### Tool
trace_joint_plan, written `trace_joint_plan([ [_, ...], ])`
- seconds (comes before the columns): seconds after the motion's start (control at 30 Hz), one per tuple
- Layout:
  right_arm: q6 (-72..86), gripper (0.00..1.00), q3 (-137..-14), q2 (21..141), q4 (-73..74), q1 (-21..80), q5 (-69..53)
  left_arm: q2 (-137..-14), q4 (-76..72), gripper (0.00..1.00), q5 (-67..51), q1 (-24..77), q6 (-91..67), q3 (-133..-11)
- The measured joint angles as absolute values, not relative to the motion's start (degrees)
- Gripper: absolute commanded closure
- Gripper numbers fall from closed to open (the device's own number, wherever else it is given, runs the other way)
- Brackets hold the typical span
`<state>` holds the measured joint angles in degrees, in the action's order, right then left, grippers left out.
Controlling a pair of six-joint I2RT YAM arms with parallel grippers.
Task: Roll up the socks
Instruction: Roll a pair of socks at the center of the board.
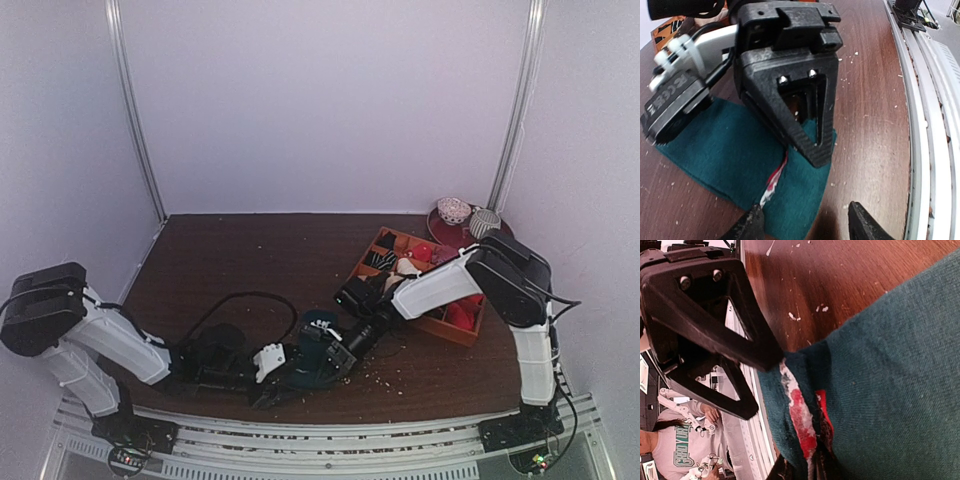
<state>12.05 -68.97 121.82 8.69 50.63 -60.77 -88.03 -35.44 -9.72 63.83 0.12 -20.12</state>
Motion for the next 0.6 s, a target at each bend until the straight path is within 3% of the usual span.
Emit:
trace_joint_plan([
  [0.23,12.21,0.87,-69.14,122.28,9.91,50.24,-62.26,-93.84,-39.05,0.54,-9.69,64.18,1.02,-21.47],
  [0.47,12.25,0.87,-69.17,122.58,10.79,50.0,-63.53,-95.39,-39.53,0.99,-9.61,64.2,0.19,-22.15],
  [0.6,12.23,0.84,-69.19,122.58,11.25,49.89,-63.72,-95.59,-39.79,1.0,-9.91,64.25,-0.71,-22.37],
])
